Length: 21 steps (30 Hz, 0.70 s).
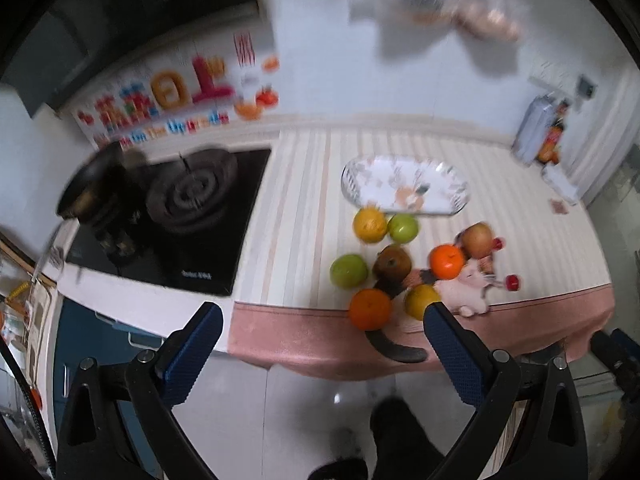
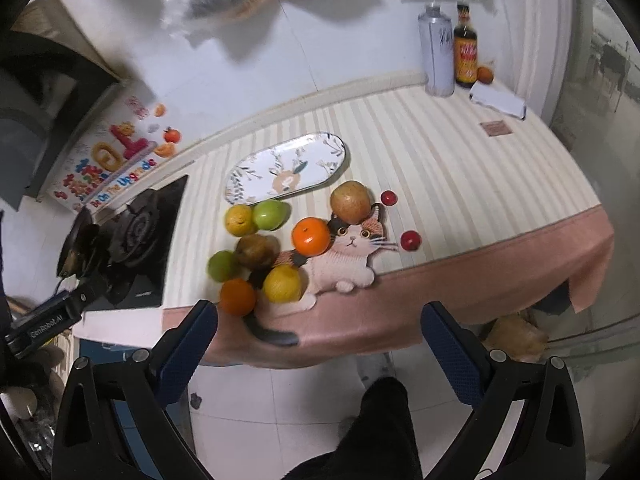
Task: Organize fruits
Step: 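Grasp the green apple with the left tool while the right tool grasps the red apple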
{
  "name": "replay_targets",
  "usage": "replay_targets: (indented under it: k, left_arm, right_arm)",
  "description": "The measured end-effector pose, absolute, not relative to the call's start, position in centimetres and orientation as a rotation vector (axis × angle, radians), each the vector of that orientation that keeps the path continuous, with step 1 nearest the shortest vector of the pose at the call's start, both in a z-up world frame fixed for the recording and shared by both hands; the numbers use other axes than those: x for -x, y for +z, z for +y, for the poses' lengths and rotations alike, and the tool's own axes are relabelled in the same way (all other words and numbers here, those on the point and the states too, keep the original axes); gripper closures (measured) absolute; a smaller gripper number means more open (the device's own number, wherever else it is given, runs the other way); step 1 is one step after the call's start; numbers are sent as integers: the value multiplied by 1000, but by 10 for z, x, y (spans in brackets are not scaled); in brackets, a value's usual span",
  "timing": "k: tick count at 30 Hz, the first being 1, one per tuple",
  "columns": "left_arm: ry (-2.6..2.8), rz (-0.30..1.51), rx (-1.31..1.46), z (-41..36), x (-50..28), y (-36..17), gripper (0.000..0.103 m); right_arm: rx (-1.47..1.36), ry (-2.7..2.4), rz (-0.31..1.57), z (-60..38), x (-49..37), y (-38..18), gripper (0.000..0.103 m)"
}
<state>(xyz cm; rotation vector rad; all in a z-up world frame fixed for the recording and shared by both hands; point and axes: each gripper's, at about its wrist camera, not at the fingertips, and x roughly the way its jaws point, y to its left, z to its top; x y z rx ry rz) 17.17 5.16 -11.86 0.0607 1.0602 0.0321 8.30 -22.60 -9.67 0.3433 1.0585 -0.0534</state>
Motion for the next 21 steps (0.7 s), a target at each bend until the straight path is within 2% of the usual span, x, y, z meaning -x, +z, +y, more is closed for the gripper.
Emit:
replay_targets:
  k: [6,10,12,21]
  left_arm:
    - [61,1301,55,58,-256,-201,1]
    - [52,1474,202,63,-297,-257,14]
    - [58,1541,299,67,-313,-282,16]
    - [105,1655,495,77,-346,-335,17]
  right_arm:
    - [-342,-40,1177,-250,-181,-153,0]
    - [-352,-35,1261,-265,-239,-193,1]
    - [-363,-33,1289,-272,-258,-206,2]
    - [-421,-13,1412,-286,-314,-263,4]
